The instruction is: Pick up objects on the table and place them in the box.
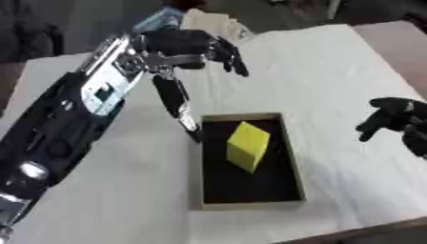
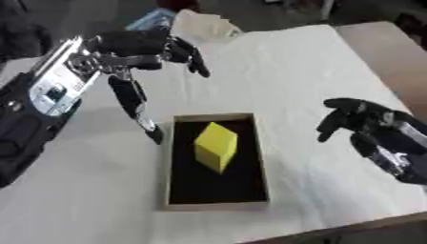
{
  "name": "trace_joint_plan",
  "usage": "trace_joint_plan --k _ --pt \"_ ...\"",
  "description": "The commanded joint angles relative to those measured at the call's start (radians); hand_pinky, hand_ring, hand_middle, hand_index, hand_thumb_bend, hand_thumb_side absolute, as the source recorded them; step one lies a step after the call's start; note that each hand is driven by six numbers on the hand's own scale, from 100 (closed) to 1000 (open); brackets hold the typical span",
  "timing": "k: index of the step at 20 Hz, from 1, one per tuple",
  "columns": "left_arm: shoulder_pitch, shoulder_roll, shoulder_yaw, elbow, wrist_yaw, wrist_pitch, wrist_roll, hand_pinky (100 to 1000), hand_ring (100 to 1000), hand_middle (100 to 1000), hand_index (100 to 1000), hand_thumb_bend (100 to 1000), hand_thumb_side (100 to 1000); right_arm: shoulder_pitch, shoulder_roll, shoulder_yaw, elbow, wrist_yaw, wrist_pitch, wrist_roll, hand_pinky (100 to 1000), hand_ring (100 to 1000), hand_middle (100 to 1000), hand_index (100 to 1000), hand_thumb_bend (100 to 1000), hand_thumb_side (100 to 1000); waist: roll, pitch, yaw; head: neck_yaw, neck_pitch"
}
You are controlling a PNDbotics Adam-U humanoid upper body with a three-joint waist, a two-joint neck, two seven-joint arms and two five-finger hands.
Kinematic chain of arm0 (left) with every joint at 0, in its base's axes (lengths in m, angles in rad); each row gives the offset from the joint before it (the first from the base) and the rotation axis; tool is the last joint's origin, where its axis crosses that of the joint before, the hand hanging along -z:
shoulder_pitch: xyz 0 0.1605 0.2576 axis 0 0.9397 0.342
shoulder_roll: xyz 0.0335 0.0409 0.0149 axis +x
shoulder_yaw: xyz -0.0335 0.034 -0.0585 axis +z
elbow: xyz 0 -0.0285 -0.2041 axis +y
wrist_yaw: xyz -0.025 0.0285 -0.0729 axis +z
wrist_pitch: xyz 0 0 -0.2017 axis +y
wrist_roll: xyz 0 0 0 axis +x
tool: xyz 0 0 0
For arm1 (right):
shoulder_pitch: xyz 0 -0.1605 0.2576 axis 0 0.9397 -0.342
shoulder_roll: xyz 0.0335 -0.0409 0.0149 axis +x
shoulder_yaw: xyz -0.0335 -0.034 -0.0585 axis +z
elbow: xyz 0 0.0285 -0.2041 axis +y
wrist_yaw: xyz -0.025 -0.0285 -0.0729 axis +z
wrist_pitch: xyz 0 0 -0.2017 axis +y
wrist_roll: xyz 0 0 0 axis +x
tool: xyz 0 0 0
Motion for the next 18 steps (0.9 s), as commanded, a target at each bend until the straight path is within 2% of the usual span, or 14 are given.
trace_joint_plan --k 1,4,6,8,9,10,14,18 --pt "-0.002 0.068 0.030 -0.086 0.052 0.008 -0.014 821 729 727 850 941 381 -0.006 -0.020 -0.013 -0.007 0.006 -0.104 0.097 781 640 661 937 100 640 -0.005 -0.019 0.000 -0.005 0.001" --pt "0.006 0.083 0.036 -0.126 0.081 0.045 -0.034 815 740 742 852 945 401 -0.005 -0.021 -0.013 -0.006 0.007 -0.103 0.097 781 640 660 937 100 643 -0.004 -0.020 0.002 -0.007 -0.001" --pt "0.040 0.118 0.070 -0.136 0.067 0.060 -0.050 812 742 745 854 946 404 0.009 -0.027 -0.021 0.000 0.013 -0.103 0.093 781 640 660 938 100 643 -0.002 -0.027 0.035 -0.031 -0.007" --pt "0.086 0.164 0.112 -0.175 0.040 0.043 -0.058 808 741 747 853 946 406 0.019 -0.032 -0.029 0.002 0.019 -0.104 0.087 781 640 660 938 100 643 -0.005 -0.028 0.071 -0.050 -0.011" --pt "0.107 0.189 0.131 -0.195 0.030 0.035 -0.059 804 739 743 849 906 249 0.020 -0.032 -0.030 0.002 0.021 -0.105 0.085 781 640 660 938 100 649 -0.006 -0.028 0.078 -0.051 -0.013" --pt "0.126 0.216 0.149 -0.206 0.021 0.033 -0.060 801 738 745 848 945 406 0.021 -0.033 -0.030 0.002 0.022 -0.106 0.084 781 640 660 938 100 642 -0.007 -0.030 0.083 -0.051 -0.014" --pt "0.172 0.323 0.207 -0.193 0.025 0.038 -0.060 799 738 753 847 945 408 0.016 -0.030 -0.027 0.003 0.022 -0.106 0.084 781 640 659 938 100 641 -0.008 -0.029 0.091 -0.045 -0.021" --pt "0.200 0.416 0.246 -0.159 0.065 0.045 -0.057 794 728 746 849 941 411 0.010 -0.026 -0.021 0.003 0.020 -0.105 0.090 781 640 659 938 100 640 -0.008 -0.028 0.082 -0.036 -0.023"
